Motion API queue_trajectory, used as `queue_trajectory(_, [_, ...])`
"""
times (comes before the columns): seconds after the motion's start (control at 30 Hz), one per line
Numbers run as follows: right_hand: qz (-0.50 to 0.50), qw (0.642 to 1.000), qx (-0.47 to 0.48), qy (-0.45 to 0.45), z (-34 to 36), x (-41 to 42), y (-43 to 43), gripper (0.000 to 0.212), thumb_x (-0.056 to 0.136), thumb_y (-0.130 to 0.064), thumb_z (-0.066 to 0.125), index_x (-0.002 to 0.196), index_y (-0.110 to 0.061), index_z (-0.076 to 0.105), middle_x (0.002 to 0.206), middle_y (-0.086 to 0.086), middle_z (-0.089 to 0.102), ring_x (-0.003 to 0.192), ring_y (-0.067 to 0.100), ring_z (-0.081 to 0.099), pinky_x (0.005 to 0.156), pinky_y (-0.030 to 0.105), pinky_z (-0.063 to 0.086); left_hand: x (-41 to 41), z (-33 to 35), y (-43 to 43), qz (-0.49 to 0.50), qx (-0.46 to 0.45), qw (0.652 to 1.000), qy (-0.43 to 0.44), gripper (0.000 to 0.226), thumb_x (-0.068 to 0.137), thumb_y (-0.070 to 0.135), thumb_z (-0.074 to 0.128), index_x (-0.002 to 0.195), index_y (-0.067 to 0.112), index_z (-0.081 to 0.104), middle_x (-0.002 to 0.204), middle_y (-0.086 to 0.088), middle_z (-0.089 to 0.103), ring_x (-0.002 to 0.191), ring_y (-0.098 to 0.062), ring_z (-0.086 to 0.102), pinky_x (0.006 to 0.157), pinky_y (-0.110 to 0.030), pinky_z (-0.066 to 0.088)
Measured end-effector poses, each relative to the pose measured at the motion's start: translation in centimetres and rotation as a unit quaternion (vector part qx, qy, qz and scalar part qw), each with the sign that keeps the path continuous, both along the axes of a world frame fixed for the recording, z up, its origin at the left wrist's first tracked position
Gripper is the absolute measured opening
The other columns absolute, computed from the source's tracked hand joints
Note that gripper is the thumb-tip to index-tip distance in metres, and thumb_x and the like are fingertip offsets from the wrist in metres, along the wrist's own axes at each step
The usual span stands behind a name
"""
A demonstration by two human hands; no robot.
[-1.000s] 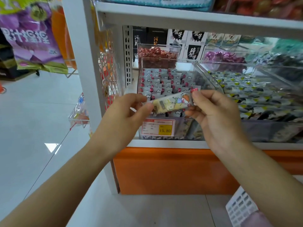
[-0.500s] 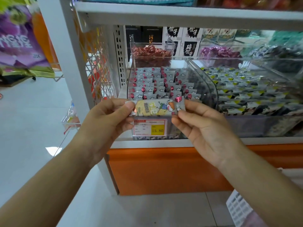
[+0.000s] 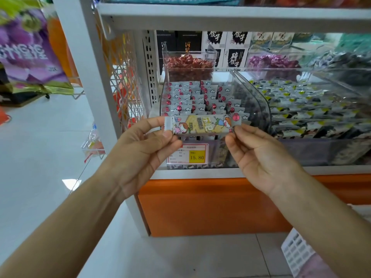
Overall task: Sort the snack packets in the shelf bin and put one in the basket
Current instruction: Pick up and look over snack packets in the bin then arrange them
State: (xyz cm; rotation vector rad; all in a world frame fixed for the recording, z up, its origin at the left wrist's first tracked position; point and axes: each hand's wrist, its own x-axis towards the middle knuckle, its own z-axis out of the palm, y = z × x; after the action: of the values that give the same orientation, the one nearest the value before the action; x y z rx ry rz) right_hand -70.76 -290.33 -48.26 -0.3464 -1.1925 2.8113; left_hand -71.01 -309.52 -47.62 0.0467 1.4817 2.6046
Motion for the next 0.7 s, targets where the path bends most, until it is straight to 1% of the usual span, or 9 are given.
queue_trajectory(0.07, [-0.005,1.000,0.001,0.007,-0.02,0.02,0.07,0.011,0.083,0.007,0.056,0.084,-0.003,0.061,0.058,0.005,0.069,0.053,0.012,0.067,0.050,0.017,0.053,0.05,-0.05,-0.05,-0.004,0.001,1.000,-0.001,0.046,0.067,-0.001,0.058,0.113,0.002,0.058,0.083,-0.012,0.067,0.068,-0.012,0.068,0.061,-0.019,0.055])
queue_trajectory(0.13, [-0.021,0.997,0.061,0.033,-0.12,0.05,0.23,0.014,0.084,0.008,0.056,0.083,-0.004,0.062,0.059,0.003,0.069,0.056,0.012,0.068,0.053,0.018,0.054,0.00,-0.11,-0.11,-0.003,-0.012,1.000,-0.006,0.041,0.069,-0.001,0.058,0.110,0.002,0.059,0.083,-0.013,0.067,0.068,-0.012,0.068,0.062,-0.020,0.056])
queue_trajectory(0.23, [-0.037,0.978,0.181,0.092,-0.28,0.27,0.26,0.015,0.086,0.007,0.056,0.086,-0.007,0.063,0.065,-0.001,0.068,0.061,0.013,0.069,0.059,0.020,0.055,-0.08,-0.04,-0.23,-0.010,-0.029,0.999,-0.022,0.009,0.078,0.011,0.060,0.082,0.005,0.065,0.070,-0.007,0.068,0.064,-0.014,0.068,0.060,-0.023,0.056])
queue_trajectory(0.3, [-0.025,0.971,0.211,0.113,-0.36,0.38,0.13,0.016,0.087,0.007,0.055,0.088,-0.007,0.063,0.068,-0.001,0.068,0.064,0.014,0.069,0.062,0.021,0.056,0.06,0.13,-0.28,-0.024,-0.079,0.997,-0.005,0.018,0.074,0.024,0.062,0.071,0.010,0.073,0.073,-0.005,0.071,0.066,-0.012,0.068,0.060,-0.019,0.055])
queue_trajectory(0.4, [-0.003,0.962,0.246,0.118,-0.41,0.52,-0.21,0.015,0.089,0.000,0.057,0.083,-0.012,0.065,0.070,-0.004,0.070,0.068,0.015,0.070,0.062,0.023,0.056,0.32,0.15,-0.40,-0.033,-0.147,0.988,0.033,0.018,0.072,0.023,0.062,0.080,0.010,0.073,0.087,-0.010,0.074,0.078,-0.013,0.070,0.064,-0.015,0.054])
queue_trajectory(0.47, [0.010,0.957,0.261,0.122,-0.40,0.67,-0.37,0.010,0.088,-0.012,0.060,0.081,-0.015,0.066,0.074,-0.003,0.070,0.071,0.017,0.070,0.061,0.023,0.056,0.33,0.22,-0.47,-0.033,-0.159,0.985,0.056,0.025,0.073,0.018,0.062,0.094,0.008,0.068,0.093,-0.011,0.073,0.088,-0.019,0.071,0.069,-0.018,0.055])
queue_trajectory(0.5, [0.011,0.952,0.278,0.128,-0.42,0.73,-0.44,0.007,0.088,-0.015,0.061,0.084,-0.015,0.066,0.078,-0.002,0.069,0.072,0.016,0.070,0.062,0.023,0.056,0.34,0.27,-0.49,-0.035,-0.162,0.984,0.065,0.030,0.072,0.016,0.062,0.101,0.007,0.065,0.096,-0.011,0.073,0.091,-0.021,0.070,0.072,-0.020,0.055])
queue_trajectory(0.6, [-0.011,0.923,0.354,0.149,-0.61,0.74,-0.56,0.006,0.088,-0.009,0.060,0.090,-0.015,0.062,0.089,0.002,0.064,0.074,0.009,0.069,0.066,0.022,0.057,0.34,0.38,-0.57,-0.051,-0.156,0.984,0.069,0.044,0.071,0.010,0.063,0.113,0.004,0.060,0.102,-0.016,0.071,0.096,-0.026,0.069,0.077,-0.023,0.056])
queue_trajectory(0.7, [-0.013,0.913,0.375,0.157,-0.64,0.63,-0.64,0.016,0.087,0.000,0.060,0.090,-0.016,0.061,0.096,0.004,0.066,0.083,0.011,0.070,0.070,0.022,0.057,0.36,0.30,-0.61,-0.050,-0.160,0.983,0.070,0.041,0.071,0.013,0.063,0.111,0.004,0.060,0.100,-0.012,0.072,0.096,-0.024,0.069,0.075,-0.022,0.056])
